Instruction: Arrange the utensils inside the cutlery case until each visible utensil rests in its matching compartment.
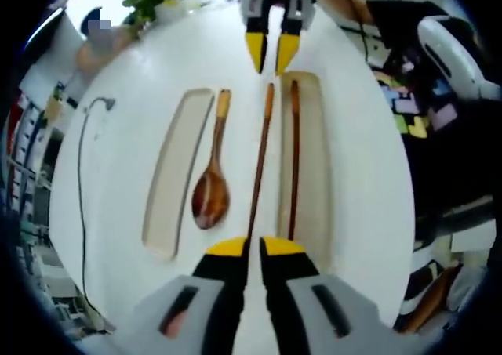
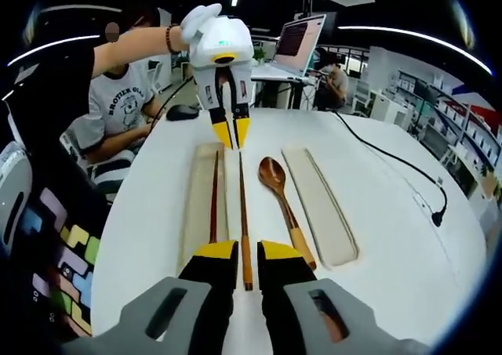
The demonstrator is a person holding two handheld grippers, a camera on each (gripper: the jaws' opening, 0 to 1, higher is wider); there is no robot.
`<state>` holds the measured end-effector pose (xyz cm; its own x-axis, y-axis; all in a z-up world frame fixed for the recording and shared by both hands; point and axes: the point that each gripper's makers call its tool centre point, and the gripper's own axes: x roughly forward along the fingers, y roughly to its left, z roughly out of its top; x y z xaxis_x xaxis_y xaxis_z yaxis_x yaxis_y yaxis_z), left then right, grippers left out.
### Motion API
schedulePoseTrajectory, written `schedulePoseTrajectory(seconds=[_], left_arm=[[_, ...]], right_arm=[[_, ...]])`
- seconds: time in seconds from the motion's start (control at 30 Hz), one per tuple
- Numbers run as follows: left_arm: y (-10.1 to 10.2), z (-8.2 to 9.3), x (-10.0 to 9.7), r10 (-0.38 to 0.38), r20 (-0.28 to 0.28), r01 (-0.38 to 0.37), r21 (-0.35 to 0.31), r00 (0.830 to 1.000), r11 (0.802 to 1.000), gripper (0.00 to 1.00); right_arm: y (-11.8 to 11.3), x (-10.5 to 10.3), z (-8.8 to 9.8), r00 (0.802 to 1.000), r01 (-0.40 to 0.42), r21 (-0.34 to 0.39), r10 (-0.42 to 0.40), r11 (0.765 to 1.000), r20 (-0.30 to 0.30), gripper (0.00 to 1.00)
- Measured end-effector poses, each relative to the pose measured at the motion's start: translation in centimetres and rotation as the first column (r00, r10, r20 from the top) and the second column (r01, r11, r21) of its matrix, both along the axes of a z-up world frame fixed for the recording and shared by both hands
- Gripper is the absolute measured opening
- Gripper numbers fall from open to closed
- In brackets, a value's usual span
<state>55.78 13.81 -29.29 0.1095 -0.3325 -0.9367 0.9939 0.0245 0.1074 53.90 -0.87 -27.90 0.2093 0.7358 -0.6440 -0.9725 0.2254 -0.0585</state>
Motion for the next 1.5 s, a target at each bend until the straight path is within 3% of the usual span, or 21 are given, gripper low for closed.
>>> schedulePoseTrajectory(seconds=[0.3,0.53,0.6,0.9,1.03,1.17,1.33,1.4,1.5], left_arm=[[0.5,-1.0,0.3,-0.032,-0.054,0.035,0.05,0.998,0.998,0.08],[0.6,-1.4,0.9,-0.029,-0.067,0.033,0.054,0.997,0.998,0.09],[0.6,-1.4,1.3,-0.058,-0.04,0.06,0.058,0.998,0.997,0.1],[0.5,-2.0,1.1,-0.051,-0.077,0.056,0.069,0.996,0.996,0.11],[0.6,-2.3,0.9,-0.056,-0.088,0.063,0.082,0.995,0.995,0.11],[0.5,-2.5,0.9,-0.047,-0.097,0.055,0.082,0.994,0.995,0.11],[0.4,-2.8,0.9,-0.045,-0.1,0.054,0.092,0.994,0.994,0.1],[0.5,-3.0,0.8,-0.035,-0.112,0.047,0.105,0.993,0.993,0.1],[0.6,-3.1,0.9,-0.021,-0.114,0.034,0.111,0.993,0.993,0.1]], right_arm=[[-0.5,1.3,-0.7,1.0,-0.027,-0.089,0.027,0.996,-0.007,0.13],[-0.1,1.7,-1.0,0.997,-0.07,-0.146,0.065,0.987,-0.044,0.14],[-0.2,2.2,-1.3,0.998,-0.038,-0.166,0.031,0.985,-0.045,0.18],[0.4,1.5,-2.6,0.989,-0.126,-0.248,0.101,0.96,-0.112,0.15],[0.2,1.8,-3.4,0.989,-0.125,-0.306,0.093,0.944,-0.115,0.15],[0.6,1.1,-3.5,0.98,-0.171,-0.325,0.127,0.93,-0.151,0.15],[0.9,0.9,-3.7,0.978,-0.185,-0.351,0.139,0.918,-0.153,0.15],[0.7,0.5,-4.2,0.971,-0.213,-0.384,0.152,0.898,-0.184,0.15],[1.0,0.5,-3.9,0.97,-0.215,-0.375,0.151,0.902,-0.191,0.15]])
